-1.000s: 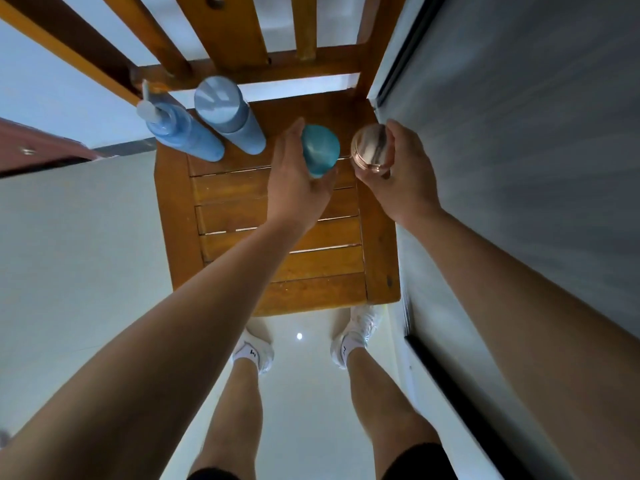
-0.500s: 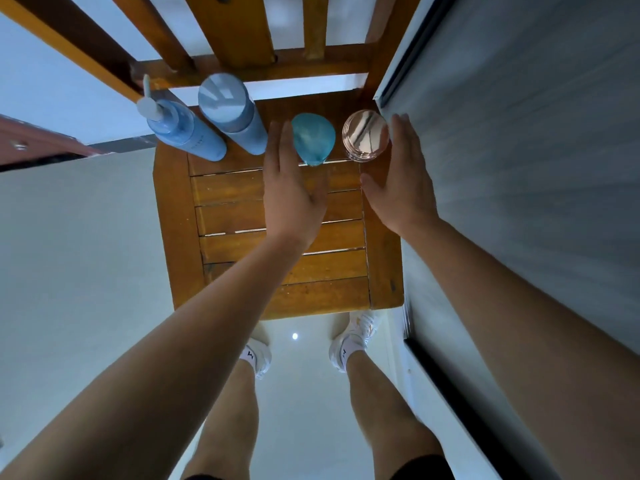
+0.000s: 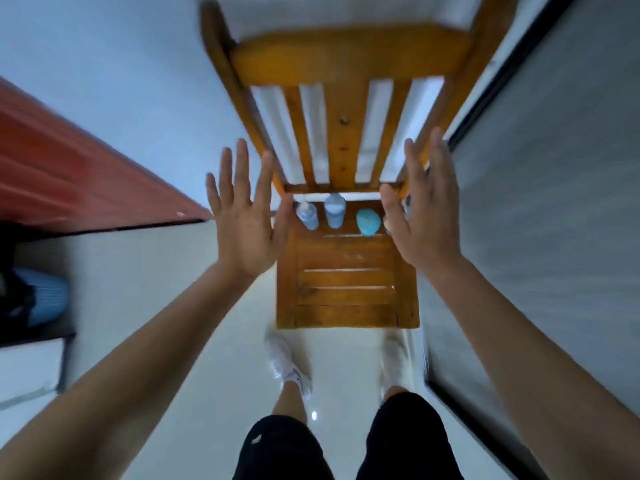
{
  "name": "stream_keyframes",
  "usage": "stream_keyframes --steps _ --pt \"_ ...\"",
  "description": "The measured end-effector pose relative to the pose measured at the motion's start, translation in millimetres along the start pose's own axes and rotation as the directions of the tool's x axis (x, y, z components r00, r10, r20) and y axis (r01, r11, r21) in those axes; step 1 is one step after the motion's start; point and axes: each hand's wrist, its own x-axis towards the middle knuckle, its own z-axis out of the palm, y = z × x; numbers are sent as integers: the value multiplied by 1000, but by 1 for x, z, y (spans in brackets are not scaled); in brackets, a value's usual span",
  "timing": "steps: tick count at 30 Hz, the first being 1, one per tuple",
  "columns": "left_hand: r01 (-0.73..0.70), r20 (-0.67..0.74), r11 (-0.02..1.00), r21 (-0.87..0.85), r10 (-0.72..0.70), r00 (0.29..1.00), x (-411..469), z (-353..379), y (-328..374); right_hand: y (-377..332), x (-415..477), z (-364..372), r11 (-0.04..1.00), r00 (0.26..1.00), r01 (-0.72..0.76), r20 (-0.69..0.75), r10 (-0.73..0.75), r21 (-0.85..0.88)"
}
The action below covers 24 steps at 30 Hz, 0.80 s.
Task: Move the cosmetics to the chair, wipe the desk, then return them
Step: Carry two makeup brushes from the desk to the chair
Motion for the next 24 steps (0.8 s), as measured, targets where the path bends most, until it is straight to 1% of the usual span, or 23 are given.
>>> stream_keyframes --steps 3,5,6,8,11,12,14,16,17,19,21,24 --pt "76 -186 989 128 -51 981 28 -112 -18 -77 63 -37 976 972 209 -120 -201 58" --pt "187 -301 960 210 -119 946 23 -184 -24 -136 93 -54 918 915 382 -183 -359 111" --pt "254 -349 933 253 -157 924 12 -218 -28 -168 104 -60 871 874 470 -212 -438 139" --pt "382 -438 869 314 -225 870 -24 -272 -35 -227 112 -68 774 798 598 -243 -552 207" --pt "594 -574 724 352 -334 747 -118 -338 -39 -317 85 -78 584 670 739 -278 -688 336" --pt "639 -591 678 362 -363 720 -148 -354 -39 -340 72 -81 532 636 764 -287 -717 364" --pt "743 -644 550 380 -419 640 -215 -392 -37 -396 34 -90 390 537 816 -309 -785 426" --pt "818 -704 439 372 -441 557 -280 -430 -36 -451 -10 -100 264 443 841 -321 -837 473" --pt "843 -731 400 361 -440 521 -308 -444 -35 -474 -29 -103 215 402 847 -320 -858 487" --pt "908 -800 275 316 -436 411 -381 -476 -35 -531 -82 -112 77 284 858 -345 -894 508" --pt "934 -834 208 289 -425 353 -433 -495 -34 -571 -120 -113 8 226 855 -360 -905 518" --pt "966 -868 89 241 -426 256 -527 -523 -37 -645 -203 -111 -131 119 829 -400 -909 544"
